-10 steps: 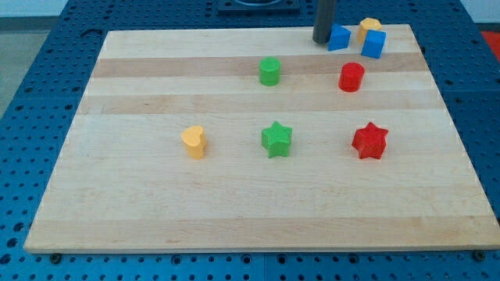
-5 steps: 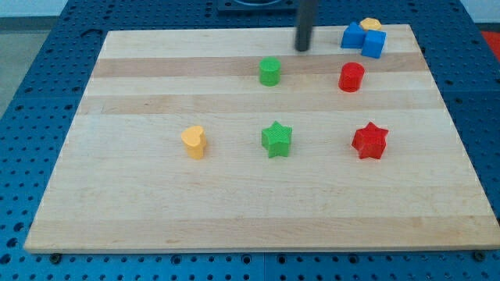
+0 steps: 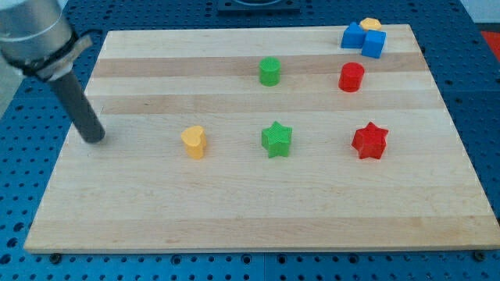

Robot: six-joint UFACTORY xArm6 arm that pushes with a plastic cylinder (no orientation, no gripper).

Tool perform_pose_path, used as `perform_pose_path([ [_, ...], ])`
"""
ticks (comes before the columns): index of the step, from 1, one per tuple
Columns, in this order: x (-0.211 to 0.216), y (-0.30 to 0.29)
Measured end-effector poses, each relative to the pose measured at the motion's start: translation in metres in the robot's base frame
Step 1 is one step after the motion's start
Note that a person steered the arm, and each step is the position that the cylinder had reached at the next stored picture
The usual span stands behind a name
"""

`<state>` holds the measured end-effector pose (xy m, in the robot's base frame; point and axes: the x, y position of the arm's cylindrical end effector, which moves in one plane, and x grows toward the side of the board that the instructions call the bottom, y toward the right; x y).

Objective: Move the yellow heart slightly up

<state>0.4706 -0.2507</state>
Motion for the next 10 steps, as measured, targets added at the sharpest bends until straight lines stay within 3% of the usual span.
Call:
perform_pose_path([
  [1, 0.031, 0.026],
  [3, 0.032, 0.133],
  [4, -0.003, 0.176],
  [6, -0.090, 0.188],
  [9, -0.117, 0.183],
  [10, -0.155, 0.184],
])
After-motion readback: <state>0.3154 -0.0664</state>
